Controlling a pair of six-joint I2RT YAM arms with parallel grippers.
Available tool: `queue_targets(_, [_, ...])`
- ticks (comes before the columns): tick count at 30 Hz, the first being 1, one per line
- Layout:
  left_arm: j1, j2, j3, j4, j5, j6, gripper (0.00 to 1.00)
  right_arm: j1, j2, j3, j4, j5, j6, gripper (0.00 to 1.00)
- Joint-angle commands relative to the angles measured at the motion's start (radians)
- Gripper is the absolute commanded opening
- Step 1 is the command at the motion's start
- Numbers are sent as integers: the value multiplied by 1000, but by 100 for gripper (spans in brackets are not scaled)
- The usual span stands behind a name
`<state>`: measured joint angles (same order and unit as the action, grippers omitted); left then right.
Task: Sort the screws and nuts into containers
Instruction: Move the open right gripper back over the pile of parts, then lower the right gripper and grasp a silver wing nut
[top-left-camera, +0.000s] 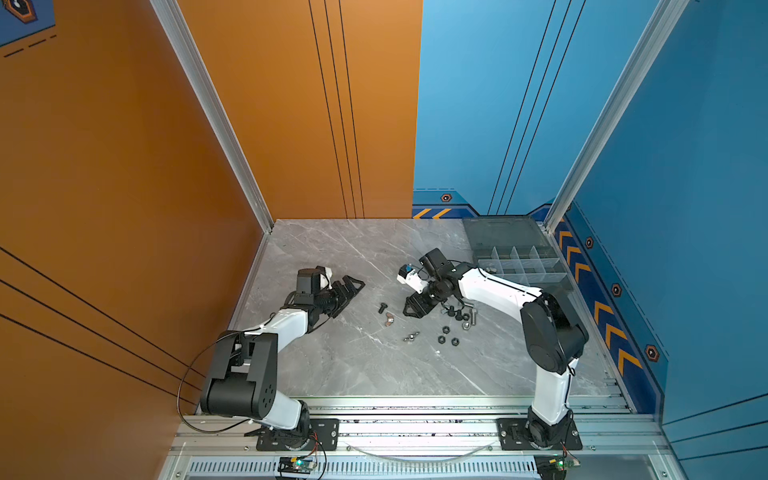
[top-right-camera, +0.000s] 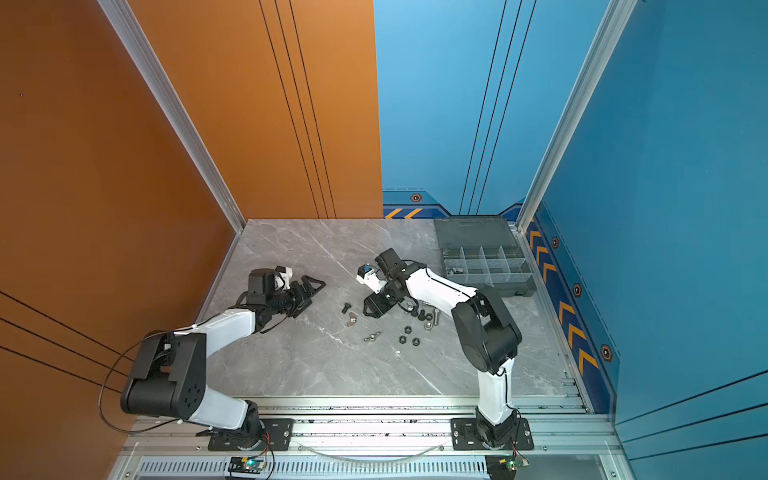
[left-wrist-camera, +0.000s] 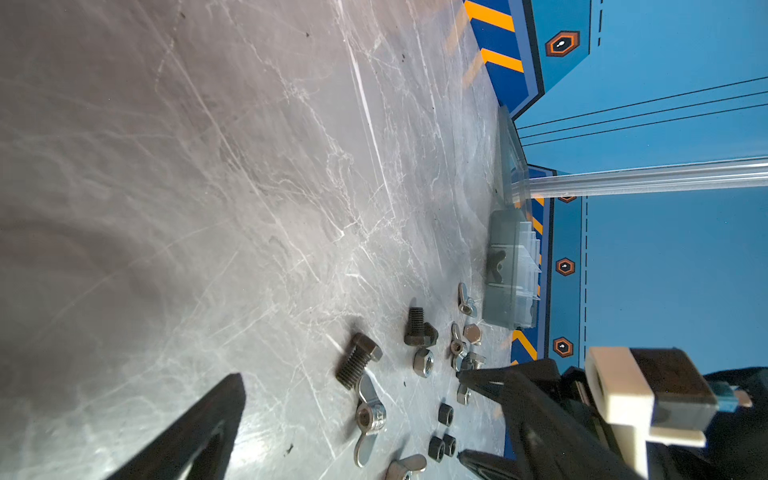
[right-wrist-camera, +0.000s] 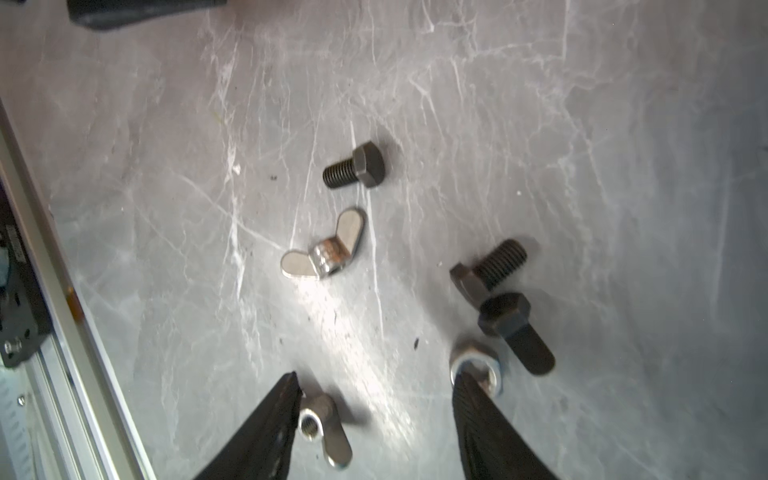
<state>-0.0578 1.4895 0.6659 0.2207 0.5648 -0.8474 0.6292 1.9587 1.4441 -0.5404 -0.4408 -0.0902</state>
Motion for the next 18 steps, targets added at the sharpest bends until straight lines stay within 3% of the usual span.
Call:
queue_targets(1, [11, -38, -15, 8, 24, -2, 98, 35, 66, 114, -85, 61, 140, 62])
queue_targets(7, [16, -48, -9, -19, 20, 13, 98, 111, 131, 231, -179, 206, 344, 64])
queue_targets(11, [16, -45, -12, -16, 22, 13, 98, 118, 159, 246, -186, 210, 528, 64])
queue_targets(18, [19, -31, -9, -12, 42, 17, 98, 141, 176, 270, -223, 288, 626, 63])
